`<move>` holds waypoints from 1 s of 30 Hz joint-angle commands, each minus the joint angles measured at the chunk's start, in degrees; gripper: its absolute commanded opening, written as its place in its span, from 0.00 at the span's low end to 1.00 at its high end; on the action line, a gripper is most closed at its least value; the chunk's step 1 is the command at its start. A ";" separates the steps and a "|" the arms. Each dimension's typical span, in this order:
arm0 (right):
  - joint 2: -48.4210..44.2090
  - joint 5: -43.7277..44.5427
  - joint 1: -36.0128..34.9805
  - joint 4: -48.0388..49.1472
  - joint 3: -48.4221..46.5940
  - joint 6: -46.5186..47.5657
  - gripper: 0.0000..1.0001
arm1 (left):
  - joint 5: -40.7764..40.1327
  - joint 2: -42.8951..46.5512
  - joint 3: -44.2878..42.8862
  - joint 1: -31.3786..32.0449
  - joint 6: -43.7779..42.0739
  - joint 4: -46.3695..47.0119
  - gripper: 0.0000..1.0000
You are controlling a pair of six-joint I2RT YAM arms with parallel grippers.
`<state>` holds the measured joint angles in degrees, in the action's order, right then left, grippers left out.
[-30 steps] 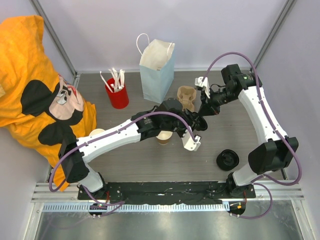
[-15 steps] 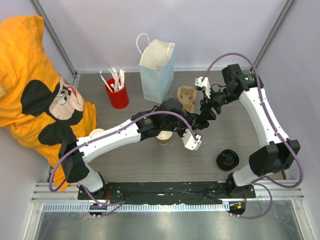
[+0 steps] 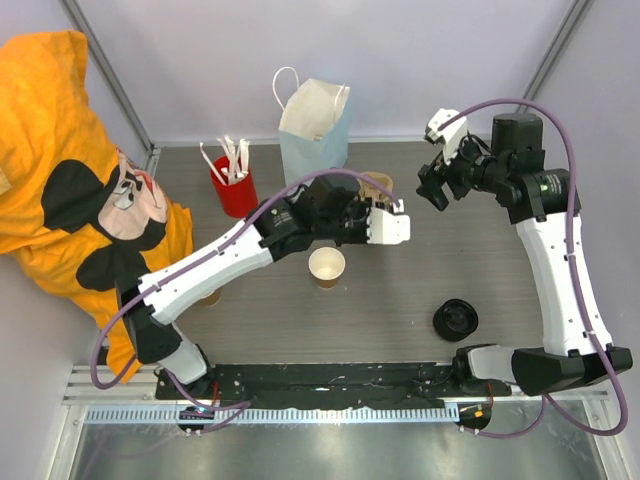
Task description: Pack the takeout coffee
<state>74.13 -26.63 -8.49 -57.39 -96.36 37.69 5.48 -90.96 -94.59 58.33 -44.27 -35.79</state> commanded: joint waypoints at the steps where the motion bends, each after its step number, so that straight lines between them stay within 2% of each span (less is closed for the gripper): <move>1: -1.00 2.55 0.23 8.07 -1.20 -5.96 0.81 | -1.26 -1.59 -7.26 -3.47 16.74 -10.25 0.05; 2: -1.18 3.07 0.14 9.82 -0.33 -6.49 0.81 | -1.26 -1.85 -7.98 -4.09 21.46 -10.96 0.05; 6: -2.23 1.60 0.05 13.17 3.19 -7.64 0.81 | 0.67 -3.87 -11.67 -7.78 31.68 -16.05 0.05; 9: -1.80 -0.95 -0.21 13.00 4.51 -5.36 0.81 | 5.23 -7.82 -16.84 -12.52 40.21 -21.66 0.05; 12: -1.36 -4.73 -0.47 10.99 4.34 -2.36 0.81 | 12.96 -14.76 -25.63 -16.22 45.39 -28.95 0.02; 14: -1.18 -6.58 -1.00 9.76 4.07 -1.14 0.80 | 18.74 -17.49 -28.88 -18.15 47.69 -29.95 0.02; 16: -0.92 -7.38 -2.75 9.05 4.16 -0.25 0.76 | 23.24 -16.54 -27.94 -19.47 51.21 -26.98 0.04; 21: 1.19 -7.73 -7.23 8.26 4.51 1.85 0.69 | 31.52 -9.43 -14.68 -19.83 54.37 -10.72 0.08; 27: 3.65 -7.20 -10.32 10.36 7.06 3.88 0.57 | 38.28 -6.87 -9.66 -21.23 58.76 -3.24 0.09; 30: 4.18 -9.48 -10.76 9.66 6.27 4.84 0.55 | 39.00 -6.51 -7.90 -21.76 61.76 -0.43 0.09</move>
<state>77.95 -33.15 -18.72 -48.93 -89.38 40.23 39.11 -100.33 -103.66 37.80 12.23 -44.75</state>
